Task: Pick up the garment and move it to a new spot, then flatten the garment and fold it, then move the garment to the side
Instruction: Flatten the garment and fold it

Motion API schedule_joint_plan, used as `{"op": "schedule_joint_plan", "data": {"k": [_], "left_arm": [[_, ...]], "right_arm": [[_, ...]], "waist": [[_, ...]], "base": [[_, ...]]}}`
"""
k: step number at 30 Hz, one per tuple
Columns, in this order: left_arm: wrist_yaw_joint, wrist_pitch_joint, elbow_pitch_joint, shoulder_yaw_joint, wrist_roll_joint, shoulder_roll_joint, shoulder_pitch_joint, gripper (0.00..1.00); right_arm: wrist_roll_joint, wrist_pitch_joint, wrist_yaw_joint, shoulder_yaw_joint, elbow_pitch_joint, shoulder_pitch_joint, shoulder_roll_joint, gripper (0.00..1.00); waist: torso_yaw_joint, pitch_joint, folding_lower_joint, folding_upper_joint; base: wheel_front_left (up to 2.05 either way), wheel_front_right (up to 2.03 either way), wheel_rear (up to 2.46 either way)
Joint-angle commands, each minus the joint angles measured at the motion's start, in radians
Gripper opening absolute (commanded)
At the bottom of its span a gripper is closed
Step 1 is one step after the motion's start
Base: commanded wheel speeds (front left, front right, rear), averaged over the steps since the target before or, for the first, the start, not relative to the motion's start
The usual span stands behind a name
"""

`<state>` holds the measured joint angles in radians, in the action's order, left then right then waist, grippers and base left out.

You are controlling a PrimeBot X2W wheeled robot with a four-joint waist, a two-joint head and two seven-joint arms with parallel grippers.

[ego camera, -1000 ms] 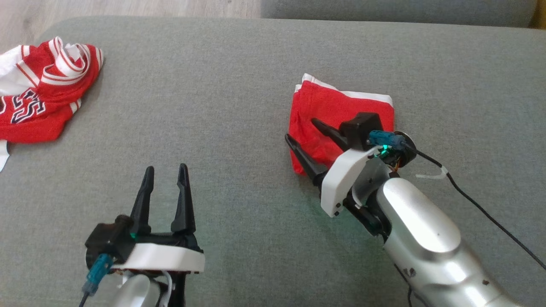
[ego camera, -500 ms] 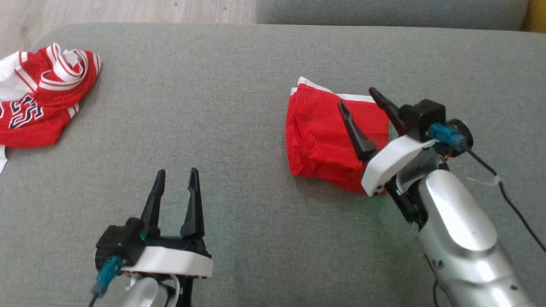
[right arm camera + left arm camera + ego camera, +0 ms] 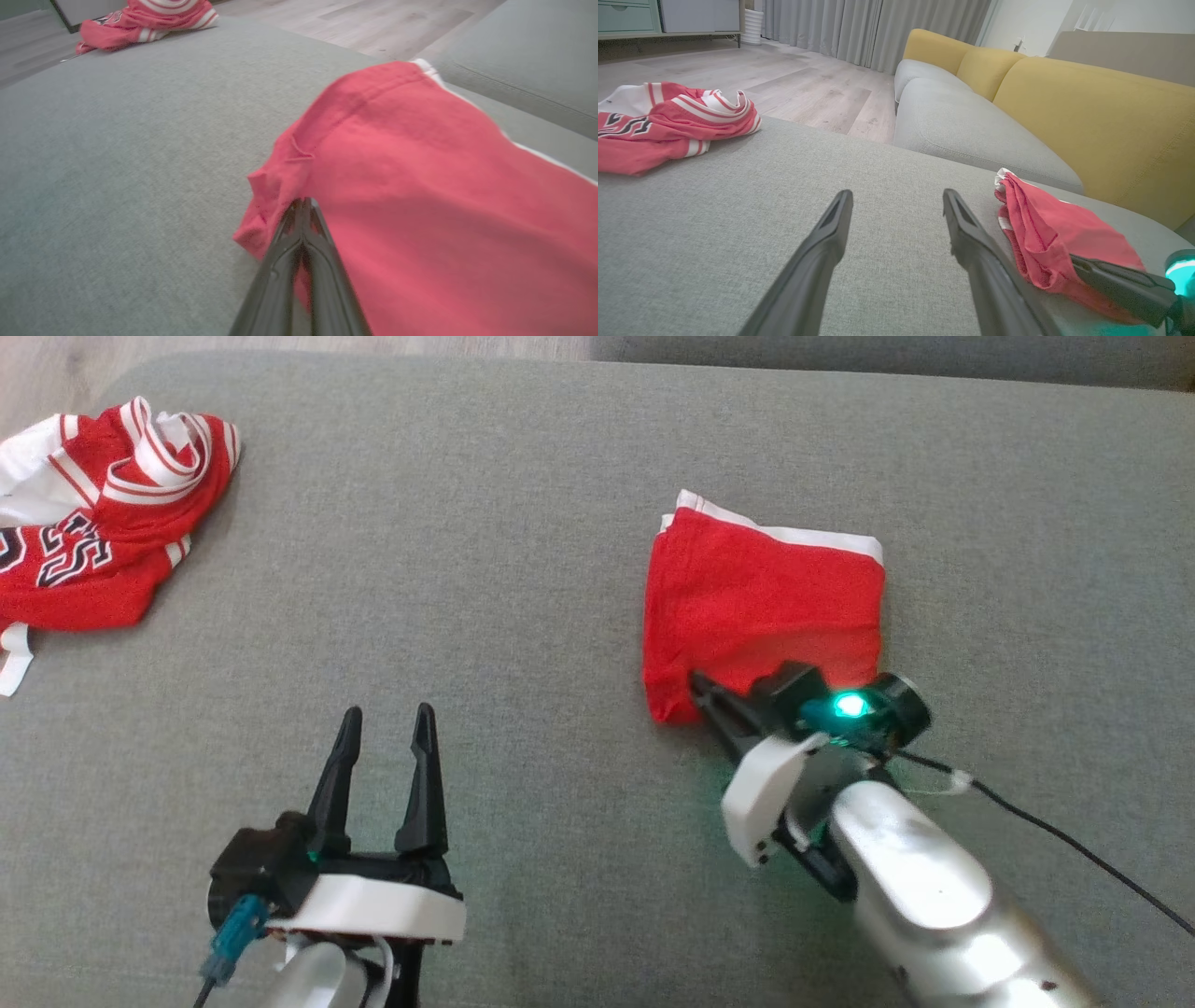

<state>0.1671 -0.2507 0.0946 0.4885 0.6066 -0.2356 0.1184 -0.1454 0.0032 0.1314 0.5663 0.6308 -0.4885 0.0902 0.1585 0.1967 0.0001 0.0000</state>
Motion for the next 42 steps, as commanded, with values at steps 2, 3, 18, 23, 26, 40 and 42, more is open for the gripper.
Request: {"op": "schedule_joint_plan", "data": {"k": [2,3,18,23,26,40,42], "left_arm": [[0.002,-0.006,-0.027,-0.034,-0.003,-0.011,0.034,1.00],[0.002,-0.006,-0.028,-0.034,-0.003,-0.011,0.034,1.00],[0.010,-0.007,-0.024,-0.046,0.004,-0.012,0.033,1.00],[0.012,-0.006,-0.016,-0.043,-0.002,-0.015,0.038,1.00],[0.017,-0.007,-0.006,-0.045,-0.006,-0.012,0.045,1.00],[0.037,-0.010,0.040,-0.069,-0.014,-0.005,-0.040,1.00],[0.041,-0.010,0.049,-0.074,-0.023,-0.010,-0.062,1.00]], "right_arm": [[0.001,-0.016,-0.001,0.061,-0.001,-0.053,-0.028,0.00],[0.000,-0.016,-0.001,0.078,0.013,-0.059,-0.029,0.00],[-0.024,-0.154,-0.001,0.136,0.011,-0.120,-0.038,1.00],[-0.022,-0.188,-0.001,0.012,-0.044,-0.073,-0.038,1.00],[-0.011,-0.199,-0.001,-0.098,-0.086,-0.007,-0.039,1.00],[-0.023,-0.182,-0.001,-0.433,-0.325,0.362,-0.040,1.00],[-0.032,-0.176,-0.001,-0.449,-0.354,0.402,-0.040,1.00]], "waist": [[0.002,0.002,-0.0001,0.0000],[0.002,0.003,-0.0001,0.0000],[-0.045,-0.024,-0.0001,0.0000],[-0.062,-0.064,-0.0001,0.0000],[-0.071,-0.092,-0.0001,0.0000],[-0.096,-0.180,-0.0001,0.0000],[-0.099,-0.187,-0.0001,0.0000]], "base": [[0.00,0.00,0.00],[0.00,0.00,0.00],[0.00,0.00,0.00],[0.00,0.00,0.00],[0.00,0.00,0.00],[0.00,0.00,0.00],[0.00,0.00,0.00]]}}
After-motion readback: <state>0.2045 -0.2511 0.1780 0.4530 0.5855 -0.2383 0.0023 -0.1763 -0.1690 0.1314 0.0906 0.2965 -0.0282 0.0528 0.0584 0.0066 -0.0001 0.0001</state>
